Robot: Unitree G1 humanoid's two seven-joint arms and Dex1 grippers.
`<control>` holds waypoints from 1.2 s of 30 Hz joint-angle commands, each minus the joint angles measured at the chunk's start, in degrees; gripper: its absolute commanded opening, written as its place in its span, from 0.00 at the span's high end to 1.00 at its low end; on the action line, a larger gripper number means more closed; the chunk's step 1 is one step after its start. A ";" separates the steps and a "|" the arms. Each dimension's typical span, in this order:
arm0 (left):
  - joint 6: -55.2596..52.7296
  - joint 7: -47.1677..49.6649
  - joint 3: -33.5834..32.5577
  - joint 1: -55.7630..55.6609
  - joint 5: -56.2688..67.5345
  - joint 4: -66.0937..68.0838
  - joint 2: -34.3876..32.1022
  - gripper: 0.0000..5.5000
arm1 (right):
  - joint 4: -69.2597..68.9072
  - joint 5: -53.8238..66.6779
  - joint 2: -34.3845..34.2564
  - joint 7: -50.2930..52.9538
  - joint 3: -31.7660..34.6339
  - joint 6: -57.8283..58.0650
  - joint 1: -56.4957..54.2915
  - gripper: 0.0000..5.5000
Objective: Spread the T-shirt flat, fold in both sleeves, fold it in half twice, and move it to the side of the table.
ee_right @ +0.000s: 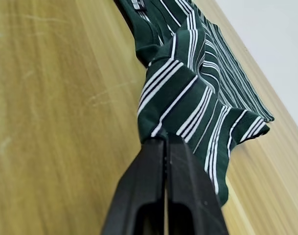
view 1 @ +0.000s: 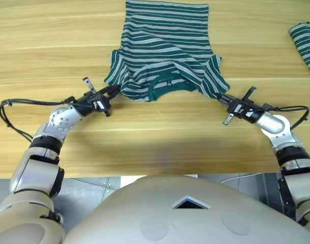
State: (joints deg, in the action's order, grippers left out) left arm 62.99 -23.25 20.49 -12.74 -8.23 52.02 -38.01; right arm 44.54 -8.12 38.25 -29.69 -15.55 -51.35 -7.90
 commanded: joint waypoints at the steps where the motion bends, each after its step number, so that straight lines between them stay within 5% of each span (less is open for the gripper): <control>1: -6.46 -2.82 -1.81 7.16 0.98 -0.78 -1.52 1.00 | -0.27 -2.69 1.22 0.97 0.68 3.39 3.96 1.00; 7: -8.77 -4.79 -6.65 11.06 7.56 -5.93 -1.85 1.00 | -10.63 16.27 0.74 -5.62 8.03 4.30 10.05 1.00; 15: -11.44 -14.00 -9.59 16.94 16.65 -14.53 -0.63 0.75 | -22.81 32.72 -0.36 -15.33 14.90 10.23 16.77 1.00; 18: -12.10 -15.52 -10.27 18.28 16.92 -15.62 0.00 0.67 | -19.59 25.34 -0.58 -14.08 14.34 10.23 16.35 1.00; 24: -13.32 -17.38 -11.76 21.36 18.01 -18.62 0.66 0.52 | -11.21 1.59 0.24 -3.32 10.48 8.76 15.43 0.82; 32: -18.08 -24.23 -18.91 26.19 35.89 -31.09 1.16 0.30 | -9.00 -5.48 2.21 4.63 10.00 8.38 15.13 0.62; 36: -20.64 -26.26 -23.25 24.50 43.46 -35.41 4.81 0.25 | -29.16 1.94 5.09 4.91 15.16 6.71 26.12 0.61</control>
State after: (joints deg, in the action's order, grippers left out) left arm 44.19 -48.49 -0.77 13.48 32.14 18.29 -34.98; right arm 23.85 -10.68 41.55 -23.84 -3.70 -44.48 11.91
